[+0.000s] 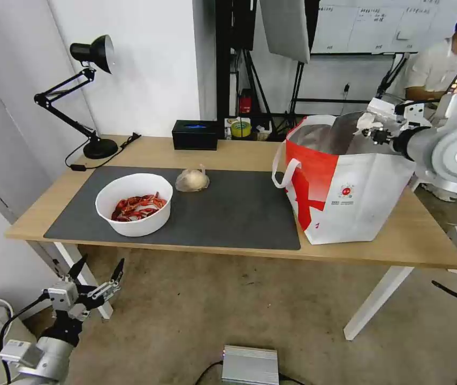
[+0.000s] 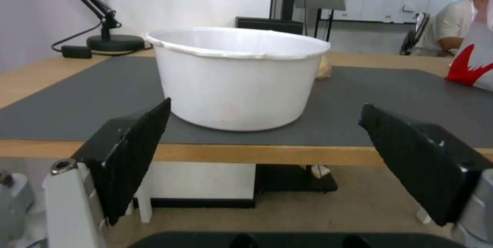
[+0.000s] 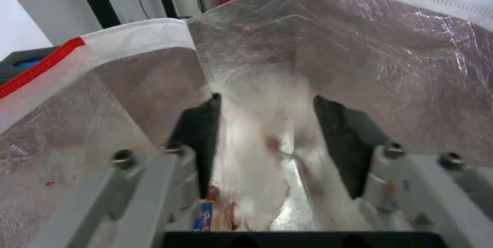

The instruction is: Pick up the trash from the table and place it into the takeout bag.

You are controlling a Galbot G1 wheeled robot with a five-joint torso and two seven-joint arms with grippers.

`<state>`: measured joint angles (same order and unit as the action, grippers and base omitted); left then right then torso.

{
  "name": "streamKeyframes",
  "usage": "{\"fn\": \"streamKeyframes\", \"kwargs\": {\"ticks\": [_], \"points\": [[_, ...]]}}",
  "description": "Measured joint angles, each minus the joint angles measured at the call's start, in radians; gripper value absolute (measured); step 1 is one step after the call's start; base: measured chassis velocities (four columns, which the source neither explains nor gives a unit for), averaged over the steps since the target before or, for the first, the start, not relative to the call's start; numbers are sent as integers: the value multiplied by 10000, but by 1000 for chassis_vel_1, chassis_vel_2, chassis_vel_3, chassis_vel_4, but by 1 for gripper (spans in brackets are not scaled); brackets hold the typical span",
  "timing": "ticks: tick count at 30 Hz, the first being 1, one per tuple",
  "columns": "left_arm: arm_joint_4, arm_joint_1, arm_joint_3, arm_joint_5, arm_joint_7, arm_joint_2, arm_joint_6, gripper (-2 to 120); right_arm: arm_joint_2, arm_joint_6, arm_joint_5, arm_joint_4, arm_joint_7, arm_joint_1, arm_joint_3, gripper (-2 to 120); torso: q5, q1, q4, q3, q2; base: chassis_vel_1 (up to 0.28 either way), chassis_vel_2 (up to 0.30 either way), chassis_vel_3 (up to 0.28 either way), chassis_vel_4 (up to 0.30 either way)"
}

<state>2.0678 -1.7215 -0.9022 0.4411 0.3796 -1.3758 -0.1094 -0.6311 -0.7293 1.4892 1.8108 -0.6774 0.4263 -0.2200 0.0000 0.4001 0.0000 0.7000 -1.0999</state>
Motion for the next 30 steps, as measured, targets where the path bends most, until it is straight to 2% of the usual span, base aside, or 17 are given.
{"fn": "streamKeyframes", "kwargs": {"ticks": [2, 3, 6, 7, 8, 10, 11, 12, 13, 14, 16, 18, 19, 22, 30], "points": [[0, 41, 27, -26, 1, -29, 5, 100, -20, 68, -87, 7, 130, 53, -39, 61, 0, 0, 0, 0, 0, 0, 0, 0, 0], [0, 41, 27, -26, 1, -29, 5, 100, -20, 68, -87, 7, 130, 53, -39, 61, 0, 0, 0, 0, 0, 0, 0, 0, 0], [-41, 102, 52, -67, 4, -84, 8, 100, -72, 400, -562, 44, 612, 190, -70, 75, 0, 0, -1, 0, 0, 0, 0, 0, 0], [-41, 102, 52, -67, 4, -84, 8, 100, -72, 400, -562, 44, 612, 190, -70, 75, 0, 0, -1, 0, 0, 0, 0, 0, 0], [-47, 115, 60, -78, 4, -100, 9, 100, -102, 633, -799, 74, 823, 258, -84, 80, -1, 0, 0, 0, 0, 0, 0, 0, 0], [-50, 132, 67, -103, 6, -144, 10, 100, -172, 1711, -1884, 145, 1670, 559, -142, 89, -1, 0, 1, 0, 0, 0, 0, 0, 0], [-50, 132, 67, -103, 6, -144, 10, 100, -172, 1711, -1884, 145, 1670, 559, -142, 89, -1, 0, 1, 0, 0, 0, 0, 0, 0], [-49, 129, 65, -110, 6, -163, 10, 100, -201, 2503, -2657, 166, 2211, 753, -178, 94, 0, 0, 1, 0, 0, 0, 0, 0, 0], [-41, 105, 62, -114, 15, -187, 10, 100, -221, 3683, -3582, 197, 3044, 1038, -257, 97, 1, 0, 0, 0, 0, 0, 0, 0, 0], [-41, 105, 62, -114, 15, -187, 10, 100, -221, 3683, -3582, 197, 3044, 1038, -257, 97, 1, 0, 0, 0, 0, 0, 0, 0, 0], [-42, 51, 46, -116, 24, -217, 7, 100, -225, 5303, -4612, 432, 4209, 1639, -409, 100, 0, 0, 1, 0, 0, 0, 0, 0, 0], [-93, 61, 31, -117, 25, -220, -1, 100, -211, 6334, -5443, 787, 4740, 2207, -533, 100, -2, -2, 1, -1, 0, 0, 0, 0, 0], [-93, 61, 31, -117, 25, -220, -1, 100, -211, 6334, -5443, 787, 4740, 2207, -533, 100, -2, -2, 1, -1, 0, 0, 0, 0, 0], [-162, 158, 33, -148, 28, -199, -2, 100, -327, 7394, -6742, 1290, 5073, 3064, -693, 100, 0, -2, 0, 0, -1, 0, 0, 0, 0], [-294, 188, -66, -143, 0, -91, -2, 100, -859, 8518, -8105, 2051, 5472, 4284, -1023, 100, 0, -1, 1, 0, -1, 0, 0, 0, 0]]}}
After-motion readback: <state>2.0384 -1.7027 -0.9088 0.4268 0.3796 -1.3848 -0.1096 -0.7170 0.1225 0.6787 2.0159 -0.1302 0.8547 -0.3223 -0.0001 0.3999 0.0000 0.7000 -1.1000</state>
